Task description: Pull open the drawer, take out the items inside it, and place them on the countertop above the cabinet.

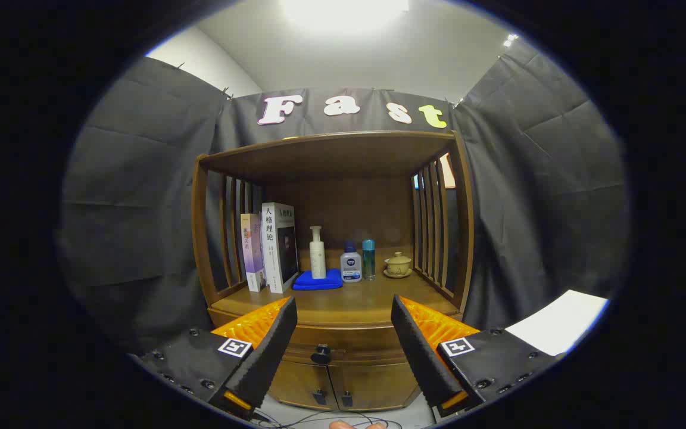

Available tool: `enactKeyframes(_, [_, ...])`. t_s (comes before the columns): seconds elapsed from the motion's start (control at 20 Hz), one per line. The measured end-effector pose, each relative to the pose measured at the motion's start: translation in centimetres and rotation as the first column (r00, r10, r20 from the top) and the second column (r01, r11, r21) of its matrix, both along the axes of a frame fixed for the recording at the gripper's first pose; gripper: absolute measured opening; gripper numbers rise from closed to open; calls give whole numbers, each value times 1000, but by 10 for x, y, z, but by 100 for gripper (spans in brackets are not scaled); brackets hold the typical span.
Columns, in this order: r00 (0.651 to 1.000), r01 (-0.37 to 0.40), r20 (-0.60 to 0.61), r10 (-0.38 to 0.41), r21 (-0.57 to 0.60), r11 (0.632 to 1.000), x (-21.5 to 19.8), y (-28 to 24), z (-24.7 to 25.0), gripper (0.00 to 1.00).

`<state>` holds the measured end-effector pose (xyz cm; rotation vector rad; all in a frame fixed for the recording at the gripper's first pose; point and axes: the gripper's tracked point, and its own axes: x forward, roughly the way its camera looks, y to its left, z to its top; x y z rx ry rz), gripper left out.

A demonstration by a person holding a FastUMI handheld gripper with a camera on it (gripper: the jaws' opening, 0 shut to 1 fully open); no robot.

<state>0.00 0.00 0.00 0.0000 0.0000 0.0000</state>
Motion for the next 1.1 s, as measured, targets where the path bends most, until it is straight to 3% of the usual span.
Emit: enactKeyframes(1.1, [1000, 28, -7, -28, 7, 1000, 2, -7, -8, 99])
